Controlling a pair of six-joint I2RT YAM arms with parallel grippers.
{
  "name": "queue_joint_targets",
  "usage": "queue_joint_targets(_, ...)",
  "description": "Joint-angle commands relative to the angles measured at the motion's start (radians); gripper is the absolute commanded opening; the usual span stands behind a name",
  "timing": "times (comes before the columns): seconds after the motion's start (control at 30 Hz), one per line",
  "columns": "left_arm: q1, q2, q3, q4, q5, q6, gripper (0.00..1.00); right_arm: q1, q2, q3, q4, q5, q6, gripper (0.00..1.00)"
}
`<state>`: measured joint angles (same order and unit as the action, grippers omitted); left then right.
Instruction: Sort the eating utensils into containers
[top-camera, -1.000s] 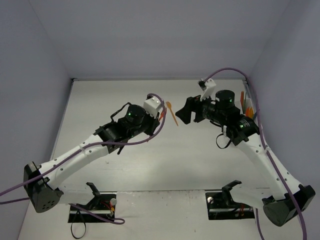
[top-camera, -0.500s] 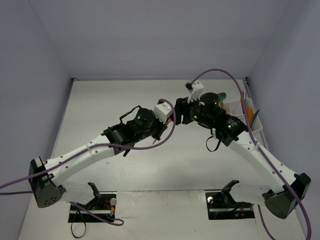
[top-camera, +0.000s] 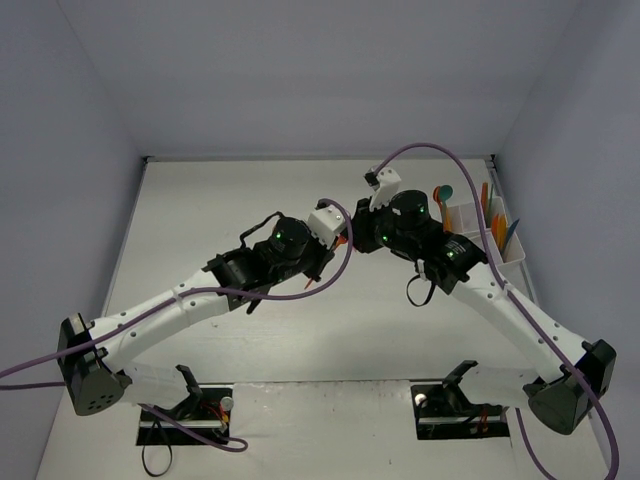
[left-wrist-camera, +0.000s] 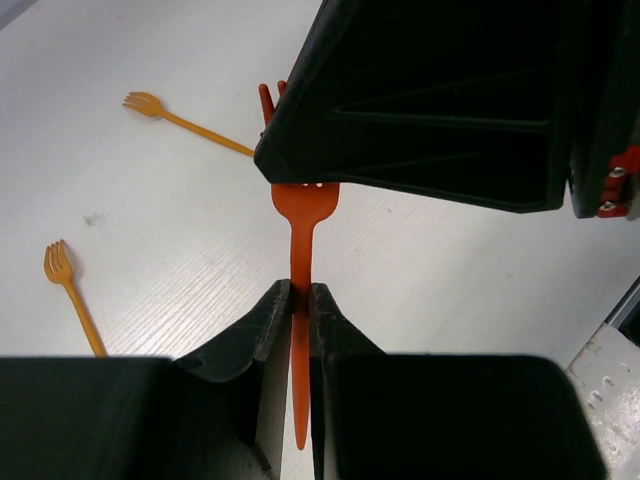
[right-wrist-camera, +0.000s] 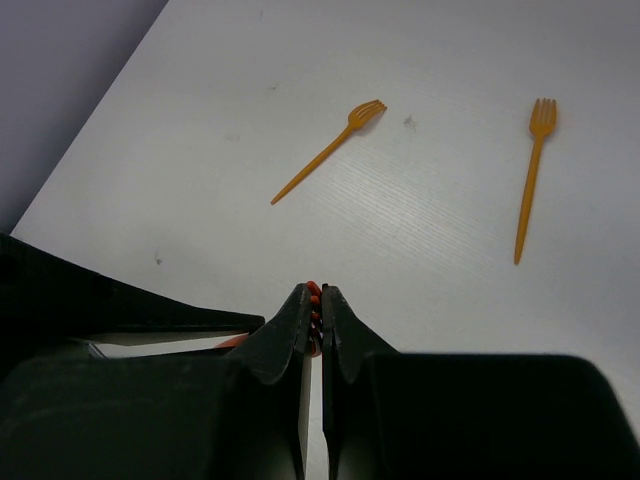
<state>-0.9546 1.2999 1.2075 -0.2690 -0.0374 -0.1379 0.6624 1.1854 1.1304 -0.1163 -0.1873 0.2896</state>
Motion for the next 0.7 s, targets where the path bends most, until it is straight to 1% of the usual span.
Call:
queue_joint_targets(0.0,-0.008,-0.021,0.054,0.042,-0.019,-0.007,0.01,0.009,-0.033,-0.013,0.060,0.053,-0.022,0.00)
queue_joint_targets(0.03,-0.008,-0.018,0.052,0.036,-0.024,-0.017,0.07,0.009,-0.040,-0.016,0.059,0.066,-0.029,0.00)
queue_joint_targets(0.07,-0.008,-0.015,0.049,0.030,-0.031,-0.023,0.25,0.009,-0.047,-0.019,0.056,0.080,-0.038,0.00)
queue_joint_targets(0.1,-0.007,-0.014,0.045,0.023,-0.039,-0.031,0.38,0.009,-0.054,-0.020,0.052,0.097,-0.050,0.00)
queue_joint_targets(0.13,-0.007,-0.013,0.043,0.016,-0.047,-0.040,0.49,0.008,-0.061,-0.021,0.047,0.116,-0.065,0.00)
queue_joint_targets(0.2,-0.007,-0.014,0.035,0.010,-0.063,-0.060,0.59,0.008,-0.078,-0.016,0.024,0.173,-0.106,0.00)
queue_joint_targets(0.27,-0.005,-0.014,0.027,-0.016,-0.100,-0.079,0.66,0.004,-0.090,0.001,-0.011,0.246,-0.155,0.00)
queue_joint_targets(0.33,-0.002,-0.012,0.025,-0.036,-0.151,-0.097,0.69,0.000,-0.098,0.020,-0.054,0.325,-0.202,0.00)
queue_joint_targets(0.4,0.032,-0.002,0.029,-0.101,-0.202,-0.130,0.69,-0.011,-0.113,0.043,-0.110,0.437,-0.256,0.00)
queue_joint_targets(0.43,0.044,0.004,0.030,-0.128,-0.204,-0.153,0.69,-0.017,-0.121,0.049,-0.126,0.489,-0.276,0.00)
queue_joint_targets(0.5,0.123,0.011,0.022,-0.169,-0.178,-0.211,0.69,-0.034,-0.134,0.058,-0.148,0.595,-0.335,0.00)
queue_joint_targets(0.57,0.217,0.003,-0.006,-0.199,-0.125,-0.255,0.69,-0.076,-0.139,0.065,-0.178,0.645,-0.365,0.00)
queue_joint_targets(0.67,0.320,-0.017,-0.051,-0.207,-0.061,-0.259,0.69,-0.163,-0.133,0.080,-0.210,0.711,-0.412,0.00)
